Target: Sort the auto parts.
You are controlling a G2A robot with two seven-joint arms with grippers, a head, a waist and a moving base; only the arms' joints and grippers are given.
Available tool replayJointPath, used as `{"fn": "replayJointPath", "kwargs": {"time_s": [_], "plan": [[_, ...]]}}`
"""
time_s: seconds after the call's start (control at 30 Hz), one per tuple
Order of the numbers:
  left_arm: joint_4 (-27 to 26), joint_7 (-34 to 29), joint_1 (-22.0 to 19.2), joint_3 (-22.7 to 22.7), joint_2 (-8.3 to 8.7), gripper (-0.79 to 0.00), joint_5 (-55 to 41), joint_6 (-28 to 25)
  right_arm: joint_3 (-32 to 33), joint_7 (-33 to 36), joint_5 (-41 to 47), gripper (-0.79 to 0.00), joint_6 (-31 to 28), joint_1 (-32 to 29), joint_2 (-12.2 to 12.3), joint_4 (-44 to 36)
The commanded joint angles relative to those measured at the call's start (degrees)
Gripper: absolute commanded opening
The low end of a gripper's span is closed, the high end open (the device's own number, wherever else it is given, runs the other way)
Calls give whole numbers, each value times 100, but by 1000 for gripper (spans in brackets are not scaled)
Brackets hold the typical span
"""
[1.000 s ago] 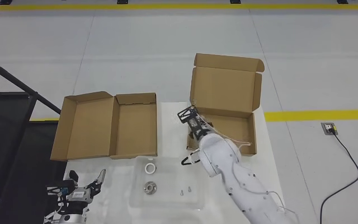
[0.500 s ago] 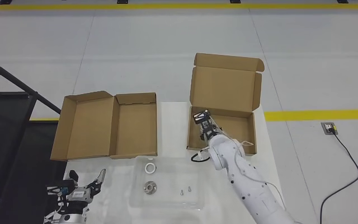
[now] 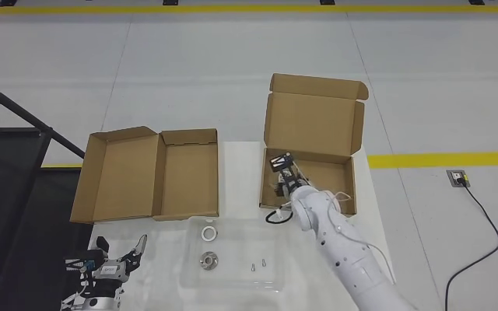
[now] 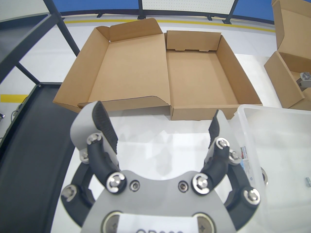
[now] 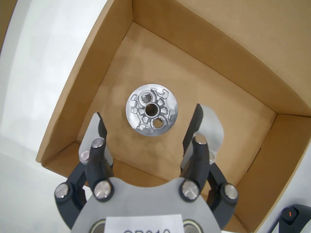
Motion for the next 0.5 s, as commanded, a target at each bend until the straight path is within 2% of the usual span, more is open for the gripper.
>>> {"fn": "replayJointPath", "kwargs": {"time_s": [0.0,0.1,0.33,0.47], "plan": [[0,0,0,0,0,0,0,0,88,12,-22,0,-75,-109,32,-277],[0,0,0,0,0,0,0,0,300,179,57,0,-456,-492,122,-1123],[0,0,0,0,0,0,0,0,1016,1089,106,0,-1650,-2107,429,-4251],[0,0,0,0,0,0,0,0,979,1767,112,0,-2171,-2886,523,-5487]]}}
